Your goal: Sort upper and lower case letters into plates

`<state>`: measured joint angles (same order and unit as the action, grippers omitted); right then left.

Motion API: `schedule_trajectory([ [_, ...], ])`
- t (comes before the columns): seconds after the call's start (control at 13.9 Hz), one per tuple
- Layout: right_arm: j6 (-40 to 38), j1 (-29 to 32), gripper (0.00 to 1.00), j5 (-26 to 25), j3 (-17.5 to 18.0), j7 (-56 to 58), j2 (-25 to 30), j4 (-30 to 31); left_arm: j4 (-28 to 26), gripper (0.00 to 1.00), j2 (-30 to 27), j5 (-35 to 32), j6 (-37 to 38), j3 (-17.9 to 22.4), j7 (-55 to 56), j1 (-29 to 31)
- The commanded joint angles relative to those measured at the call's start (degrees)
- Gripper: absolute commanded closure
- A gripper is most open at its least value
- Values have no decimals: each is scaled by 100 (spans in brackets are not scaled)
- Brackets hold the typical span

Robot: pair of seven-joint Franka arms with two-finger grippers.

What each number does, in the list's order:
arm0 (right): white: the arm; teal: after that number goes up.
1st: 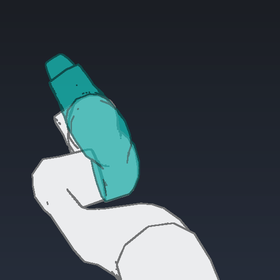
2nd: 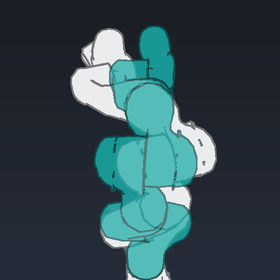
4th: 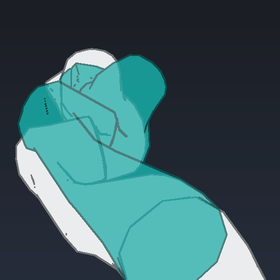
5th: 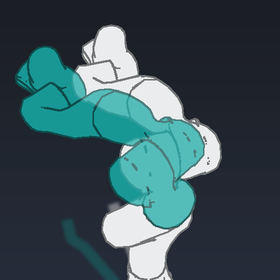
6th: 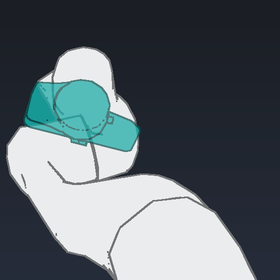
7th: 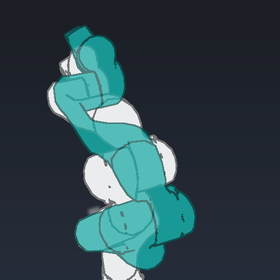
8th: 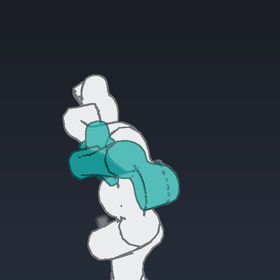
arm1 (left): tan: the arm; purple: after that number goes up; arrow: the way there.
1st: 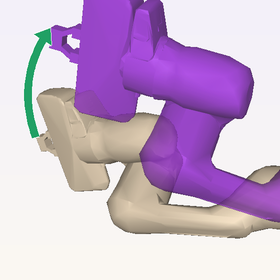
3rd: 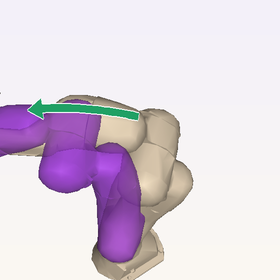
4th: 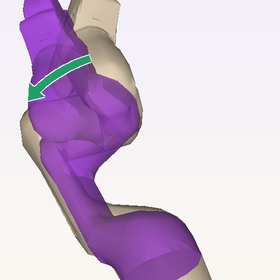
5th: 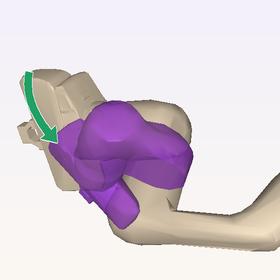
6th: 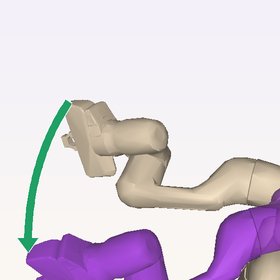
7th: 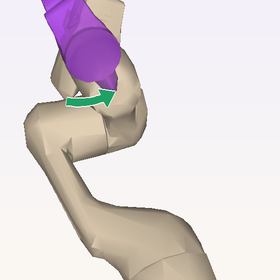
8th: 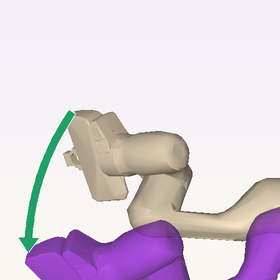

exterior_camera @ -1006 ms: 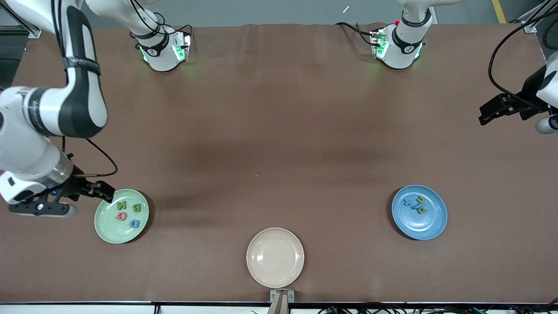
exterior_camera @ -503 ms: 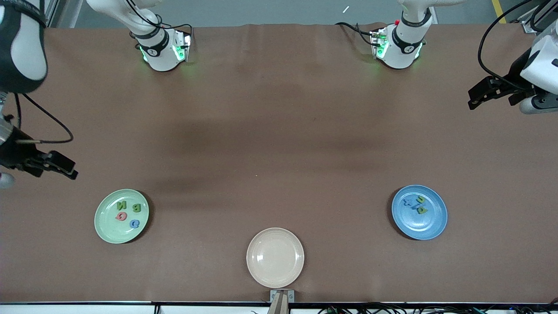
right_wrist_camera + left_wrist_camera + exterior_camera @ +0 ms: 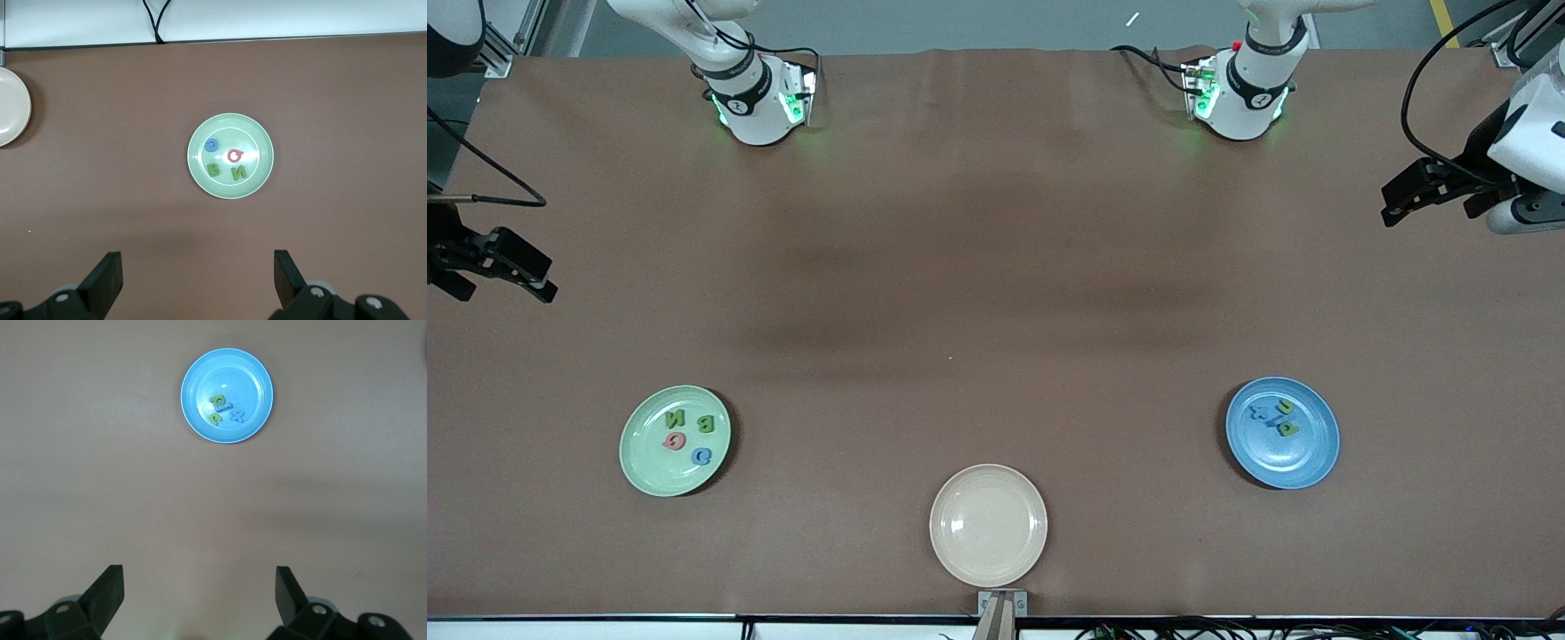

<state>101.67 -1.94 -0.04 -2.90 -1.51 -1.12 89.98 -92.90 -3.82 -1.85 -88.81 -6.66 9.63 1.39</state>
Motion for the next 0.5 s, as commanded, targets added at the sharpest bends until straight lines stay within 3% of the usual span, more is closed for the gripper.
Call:
schedule_trajectory([
  [0.0, 71, 132, 0, -110, 158, -131, 558, 642, -53, 0, -66, 80, -93, -3, -22, 19],
  [0.43, -305, 150, 0, -92, 140, -131, 797, 820, 0, 0, -22, -34, -58, 6, -58, 2],
])
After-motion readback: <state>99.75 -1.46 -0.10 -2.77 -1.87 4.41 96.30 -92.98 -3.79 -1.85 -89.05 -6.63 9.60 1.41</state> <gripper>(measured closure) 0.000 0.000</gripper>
